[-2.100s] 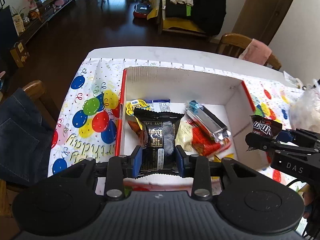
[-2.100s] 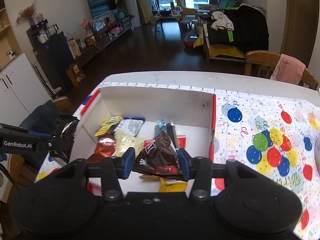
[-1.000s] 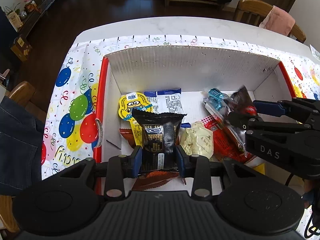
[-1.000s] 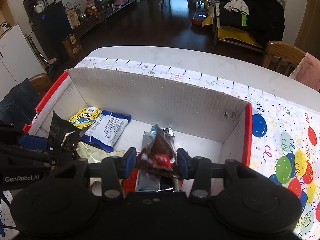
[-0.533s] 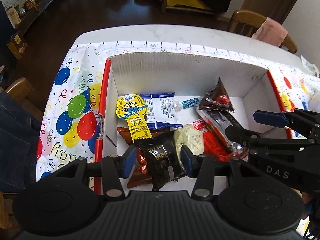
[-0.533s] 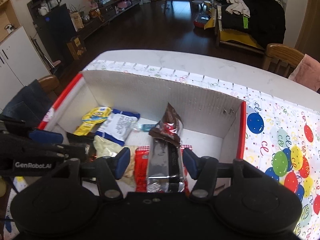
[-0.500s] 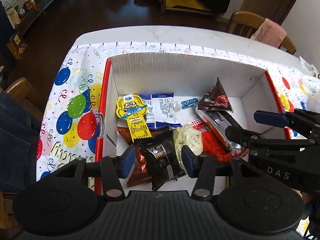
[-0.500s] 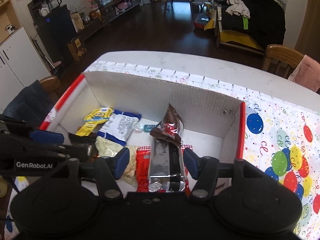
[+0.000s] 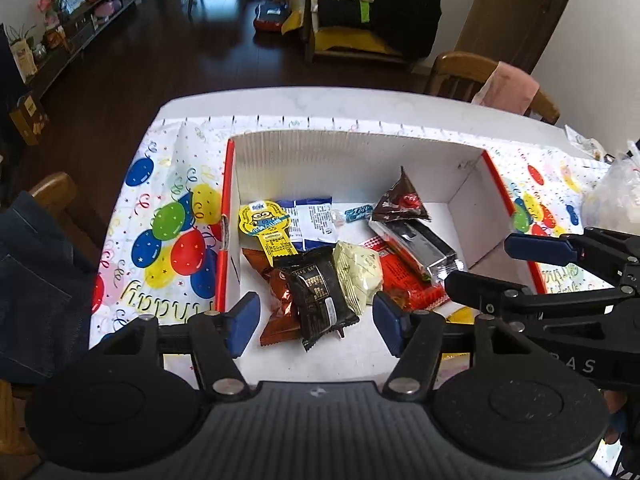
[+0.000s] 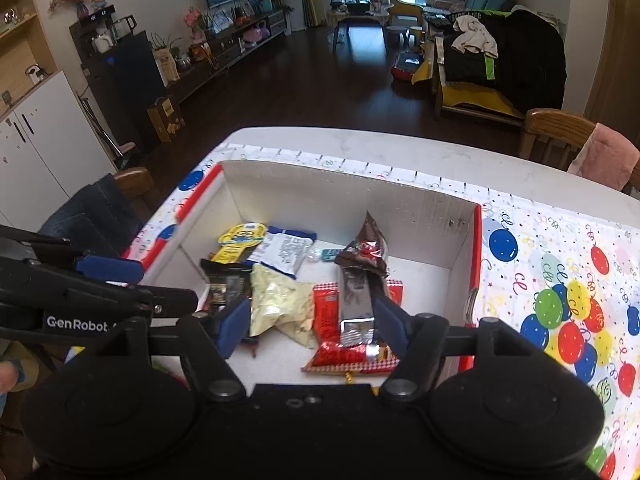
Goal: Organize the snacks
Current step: 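Open both tools to drop the black pack and M&M's pouch, then withdraw, then grasp the green egg candy with the left tool while the right tool grasps the blue biscuit packet, then carry the egg candy with the left tool while the right tool carries the blue packet into the box, then open both tools to drop the egg candy and blue packet, then withdraw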
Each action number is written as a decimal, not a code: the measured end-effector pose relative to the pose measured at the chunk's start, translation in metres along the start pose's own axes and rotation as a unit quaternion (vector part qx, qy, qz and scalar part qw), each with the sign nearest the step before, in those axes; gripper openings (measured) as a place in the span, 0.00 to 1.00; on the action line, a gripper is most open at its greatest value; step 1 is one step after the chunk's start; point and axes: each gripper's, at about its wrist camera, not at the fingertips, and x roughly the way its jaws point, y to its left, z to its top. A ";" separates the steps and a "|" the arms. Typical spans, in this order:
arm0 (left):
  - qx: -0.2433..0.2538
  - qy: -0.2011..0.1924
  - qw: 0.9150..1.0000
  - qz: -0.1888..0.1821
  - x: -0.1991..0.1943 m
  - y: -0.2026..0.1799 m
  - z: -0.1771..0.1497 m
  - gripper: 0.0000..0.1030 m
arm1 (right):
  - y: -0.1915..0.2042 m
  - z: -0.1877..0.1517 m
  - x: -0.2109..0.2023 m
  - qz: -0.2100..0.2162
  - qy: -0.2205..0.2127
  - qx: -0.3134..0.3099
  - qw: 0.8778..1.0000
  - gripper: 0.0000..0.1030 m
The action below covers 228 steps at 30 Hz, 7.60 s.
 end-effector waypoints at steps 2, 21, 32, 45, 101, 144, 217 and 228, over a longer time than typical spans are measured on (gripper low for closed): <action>0.003 -0.009 1.000 -0.001 -0.009 0.000 -0.004 0.60 | 0.003 -0.004 -0.008 0.002 -0.006 0.002 1.000 0.72; 0.035 -0.064 0.997 -0.018 -0.070 -0.004 -0.060 0.71 | 0.029 -0.056 -0.072 0.019 -0.061 0.015 0.998 0.90; 0.057 -0.088 0.994 -0.011 -0.088 0.000 -0.101 0.75 | 0.033 -0.093 -0.075 0.019 -0.047 0.038 0.998 0.98; 0.042 -0.008 0.999 -0.023 -0.055 0.010 -0.155 0.75 | 0.027 -0.139 -0.053 -0.007 0.016 0.098 0.995 0.99; 0.038 0.074 0.996 -0.029 -0.006 0.019 -0.225 0.32 | 0.071 -0.159 0.018 -0.004 0.113 0.089 0.990 0.92; 0.007 0.042 0.999 -0.027 -0.046 0.048 -0.209 0.32 | 0.090 -0.153 0.005 -0.028 0.080 0.088 0.993 0.43; 0.055 0.051 0.996 0.044 0.072 -0.016 -0.010 0.32 | -0.015 -0.035 0.074 -0.062 0.071 -0.005 0.996 0.42; 0.039 0.043 0.998 0.037 0.061 -0.010 -0.019 0.35 | -0.017 -0.041 0.058 -0.043 0.060 0.012 0.997 0.47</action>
